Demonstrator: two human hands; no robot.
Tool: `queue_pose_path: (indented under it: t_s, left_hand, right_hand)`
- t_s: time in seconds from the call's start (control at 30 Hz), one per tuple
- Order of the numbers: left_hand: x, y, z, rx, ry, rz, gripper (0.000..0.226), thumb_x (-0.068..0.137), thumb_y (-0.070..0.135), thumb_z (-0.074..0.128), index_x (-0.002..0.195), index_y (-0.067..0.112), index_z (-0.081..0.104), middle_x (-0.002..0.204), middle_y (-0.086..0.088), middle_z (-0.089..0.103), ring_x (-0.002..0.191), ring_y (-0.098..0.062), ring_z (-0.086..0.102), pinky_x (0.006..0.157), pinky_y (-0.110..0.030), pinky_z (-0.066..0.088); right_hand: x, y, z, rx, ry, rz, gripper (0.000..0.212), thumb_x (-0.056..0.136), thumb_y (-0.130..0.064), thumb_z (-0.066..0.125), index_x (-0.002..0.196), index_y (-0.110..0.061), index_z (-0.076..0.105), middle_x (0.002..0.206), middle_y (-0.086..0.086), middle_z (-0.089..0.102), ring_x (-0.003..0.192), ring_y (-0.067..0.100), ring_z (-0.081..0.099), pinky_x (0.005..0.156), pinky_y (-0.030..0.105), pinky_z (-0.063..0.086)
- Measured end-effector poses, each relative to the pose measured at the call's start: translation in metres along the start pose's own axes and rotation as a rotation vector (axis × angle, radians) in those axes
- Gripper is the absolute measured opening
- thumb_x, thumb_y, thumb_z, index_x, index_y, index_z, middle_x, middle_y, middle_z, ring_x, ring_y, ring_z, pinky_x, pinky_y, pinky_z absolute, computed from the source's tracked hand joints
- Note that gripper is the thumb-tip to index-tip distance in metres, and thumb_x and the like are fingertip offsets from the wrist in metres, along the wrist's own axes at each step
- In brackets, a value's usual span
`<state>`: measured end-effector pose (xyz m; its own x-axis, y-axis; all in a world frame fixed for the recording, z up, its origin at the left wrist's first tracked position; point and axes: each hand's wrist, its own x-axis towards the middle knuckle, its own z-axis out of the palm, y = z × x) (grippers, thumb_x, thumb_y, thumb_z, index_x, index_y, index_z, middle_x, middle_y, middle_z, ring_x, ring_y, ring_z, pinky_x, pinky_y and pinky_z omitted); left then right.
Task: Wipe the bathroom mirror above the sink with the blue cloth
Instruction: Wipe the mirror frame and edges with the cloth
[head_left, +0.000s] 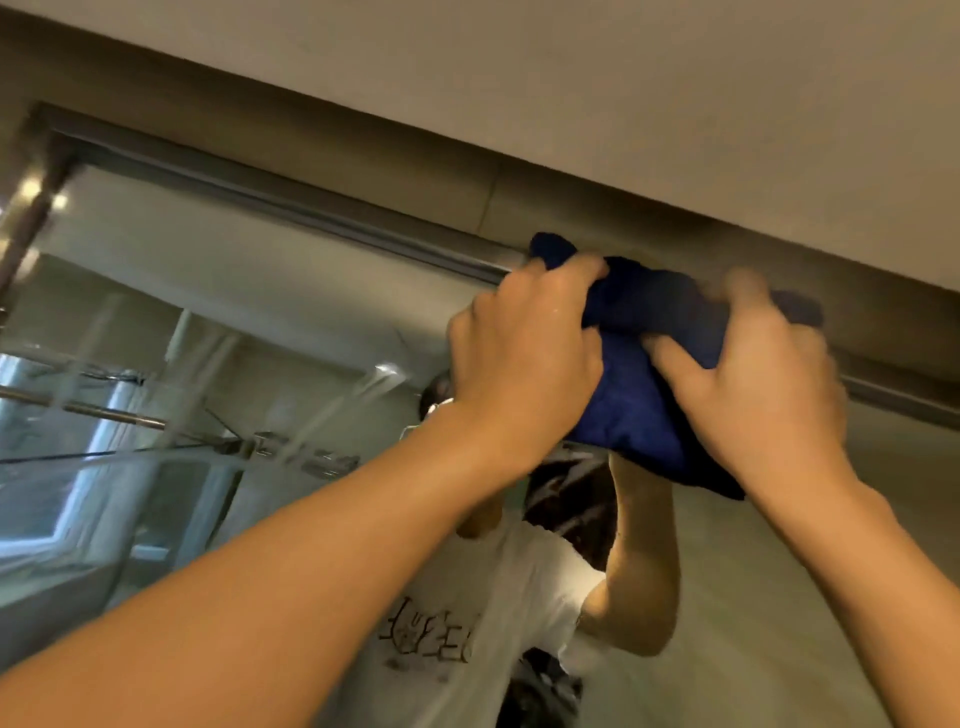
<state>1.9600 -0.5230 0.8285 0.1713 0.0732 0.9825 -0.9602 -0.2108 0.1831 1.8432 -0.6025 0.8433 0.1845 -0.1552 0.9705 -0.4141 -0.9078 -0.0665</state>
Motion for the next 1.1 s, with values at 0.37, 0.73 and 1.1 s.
queue_pose_path:
  t_s: [0.37,0.73,1.1]
  left_hand:
    - [0.015,-0.045,-0.052,0.158,-0.011,-0.079,0.038,0.077,0.035,0.064,0.115,0.038,0.064,0.111,0.004,0.070,0.108,-0.030,0.061,0.078,-0.040,0.049]
    - [0.002,0.004,-0.008,0.044,0.072,-0.085,0.037,0.075,0.030,0.067,0.112,0.036,0.064,0.104,0.007,0.070,0.102,-0.023,0.063,0.078,-0.045,0.054]
    - [0.000,0.070,0.031,0.105,-0.140,0.034,0.046,0.083,0.033,0.065,0.126,0.042,0.054,0.116,0.004,0.067,0.108,-0.031,0.061,0.079,-0.039,0.048]
  right_hand:
    - [0.010,-0.054,0.036,0.068,0.007,-0.160,0.034,0.099,-0.027,0.051,0.131,-0.022,0.039,0.105,0.012,0.065,0.097,0.038,0.062,0.063,0.036,0.031]
    - [0.009,0.009,0.016,0.110,0.033,-0.180,0.039,0.096,-0.029,0.054,0.131,-0.025,0.038,0.103,0.015,0.064,0.091,0.040,0.062,0.062,0.036,0.031]
    - [0.002,0.076,-0.030,-0.049,-0.020,0.011,0.049,0.090,-0.037,0.063,0.130,-0.018,0.043,0.107,0.028,0.060,0.099,0.049,0.058,0.068,0.040,0.034]
